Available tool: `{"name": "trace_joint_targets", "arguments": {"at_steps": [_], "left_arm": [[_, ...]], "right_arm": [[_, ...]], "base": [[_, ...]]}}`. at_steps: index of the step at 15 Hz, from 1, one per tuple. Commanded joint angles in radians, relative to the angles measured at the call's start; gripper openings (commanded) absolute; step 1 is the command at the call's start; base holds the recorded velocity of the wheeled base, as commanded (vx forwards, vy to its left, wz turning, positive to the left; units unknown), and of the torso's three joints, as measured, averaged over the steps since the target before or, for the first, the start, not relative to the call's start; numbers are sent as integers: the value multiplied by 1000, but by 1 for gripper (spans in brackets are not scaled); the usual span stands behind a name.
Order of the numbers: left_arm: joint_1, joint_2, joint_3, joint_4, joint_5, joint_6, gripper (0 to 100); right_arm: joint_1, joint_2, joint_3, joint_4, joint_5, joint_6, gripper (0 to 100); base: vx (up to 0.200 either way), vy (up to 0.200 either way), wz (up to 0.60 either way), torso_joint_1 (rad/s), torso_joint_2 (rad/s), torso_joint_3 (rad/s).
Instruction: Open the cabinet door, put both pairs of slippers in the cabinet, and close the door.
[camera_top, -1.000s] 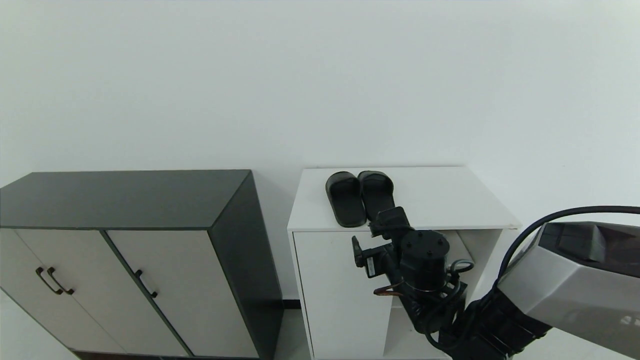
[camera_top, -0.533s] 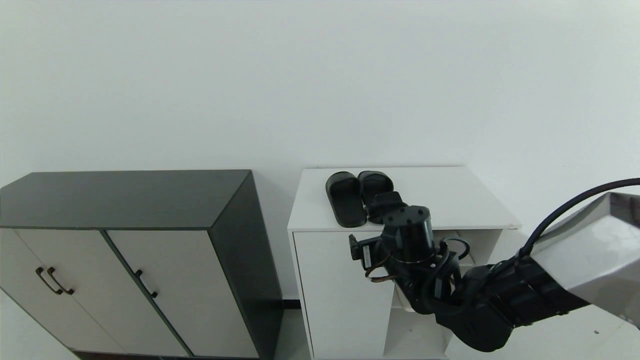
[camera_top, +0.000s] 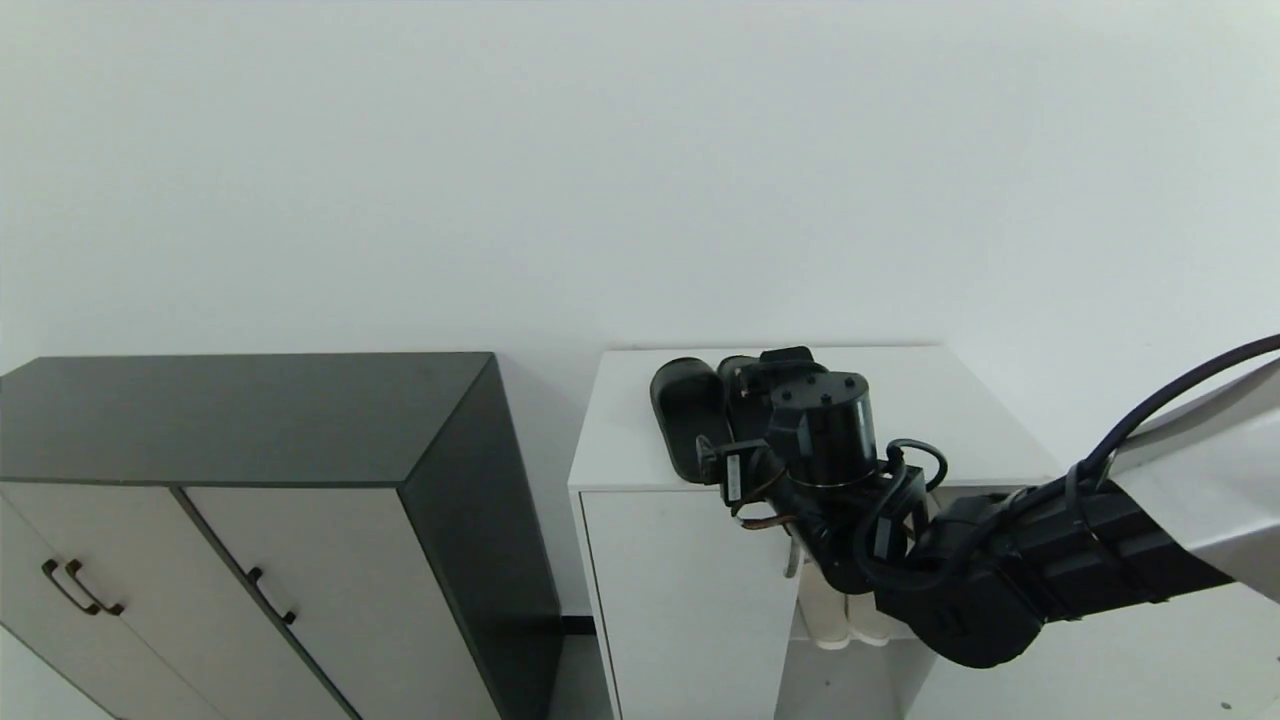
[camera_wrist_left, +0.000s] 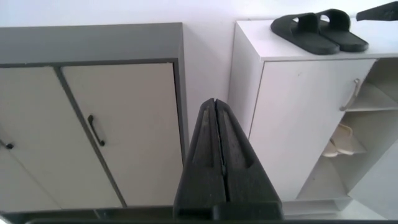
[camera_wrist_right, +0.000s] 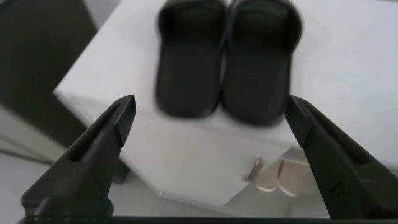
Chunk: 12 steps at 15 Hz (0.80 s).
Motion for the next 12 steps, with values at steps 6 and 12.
{"name": "trace_joint_targets", "arguments": {"at_steps": [6,12], "left_arm": [[0,1,0,0,0,-3,0],[0,1,0,0,-2,-2,0]], "right_arm": [[1,-4,12,-16,15,2,100],[-68,104,-114,-4,112,2,100]], "base": [[100,0,0,2,4,0],[0,0,0,0,0,0]]}}
